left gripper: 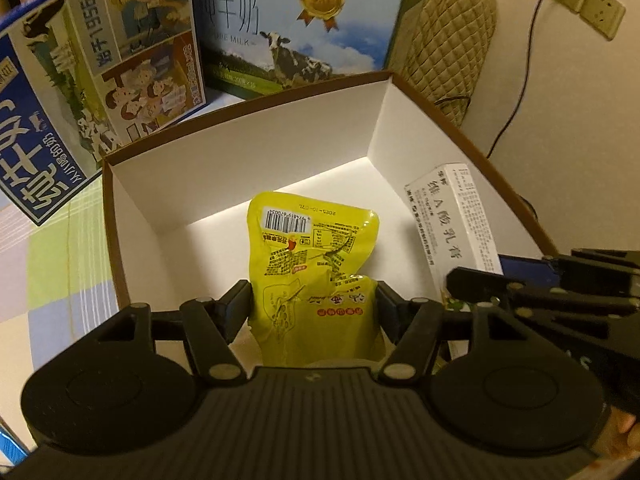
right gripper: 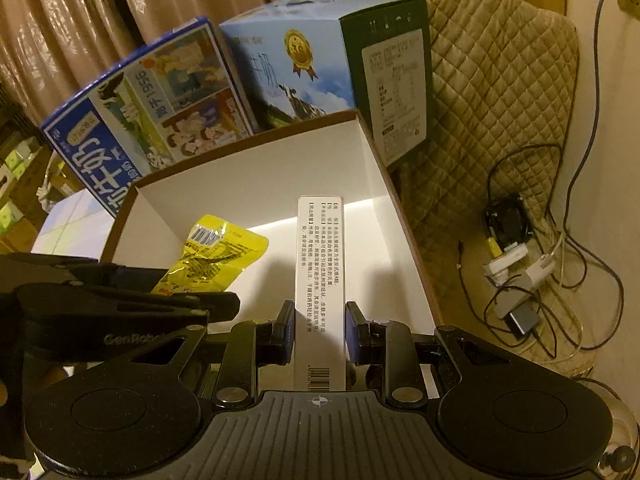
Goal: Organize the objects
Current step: 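Carry the yellow packet and white toothpaste box into the cardboard box and release, then withdraw both tools from the box back toward the remaining items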
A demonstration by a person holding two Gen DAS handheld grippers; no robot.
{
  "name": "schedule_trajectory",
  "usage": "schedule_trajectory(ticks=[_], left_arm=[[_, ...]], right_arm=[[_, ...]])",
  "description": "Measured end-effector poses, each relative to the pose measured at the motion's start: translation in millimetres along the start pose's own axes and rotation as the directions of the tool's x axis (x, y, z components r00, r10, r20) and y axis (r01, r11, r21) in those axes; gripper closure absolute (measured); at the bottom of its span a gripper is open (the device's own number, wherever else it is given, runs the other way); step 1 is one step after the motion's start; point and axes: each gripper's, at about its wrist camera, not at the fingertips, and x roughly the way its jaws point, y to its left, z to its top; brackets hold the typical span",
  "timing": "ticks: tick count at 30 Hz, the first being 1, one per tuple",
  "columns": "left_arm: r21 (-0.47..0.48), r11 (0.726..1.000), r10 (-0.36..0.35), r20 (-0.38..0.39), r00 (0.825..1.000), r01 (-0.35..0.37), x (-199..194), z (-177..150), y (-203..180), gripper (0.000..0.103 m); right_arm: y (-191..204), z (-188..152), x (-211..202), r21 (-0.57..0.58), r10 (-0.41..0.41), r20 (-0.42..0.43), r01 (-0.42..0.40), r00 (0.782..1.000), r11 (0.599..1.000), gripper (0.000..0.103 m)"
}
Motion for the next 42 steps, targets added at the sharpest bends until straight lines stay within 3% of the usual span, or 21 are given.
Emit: schedule_trajectory(ticks=[17,28,42], left_arm=[[-0.005,1.0,0.018,0.016,1.0,-0.018,1,9,18,0.019],[-0.023,1.0,-0.001,0.041,0.999,0.002,-31,-2,23,0.015],[-0.051,0.998,-0.026,0.084,0.996,0.031,-96,-51,15,0.008]], right_arm=[[-1,9,22,0.034,0.023,-0.005,-0.023,1.0,0.999,0.08],[4,1,-10,0.013,0.049,0.033,-0.05,0.998,0.999,0.054],[8,-41,-80,0.059,0.074,0.086,-0.079,0.994,0.995,0.041]])
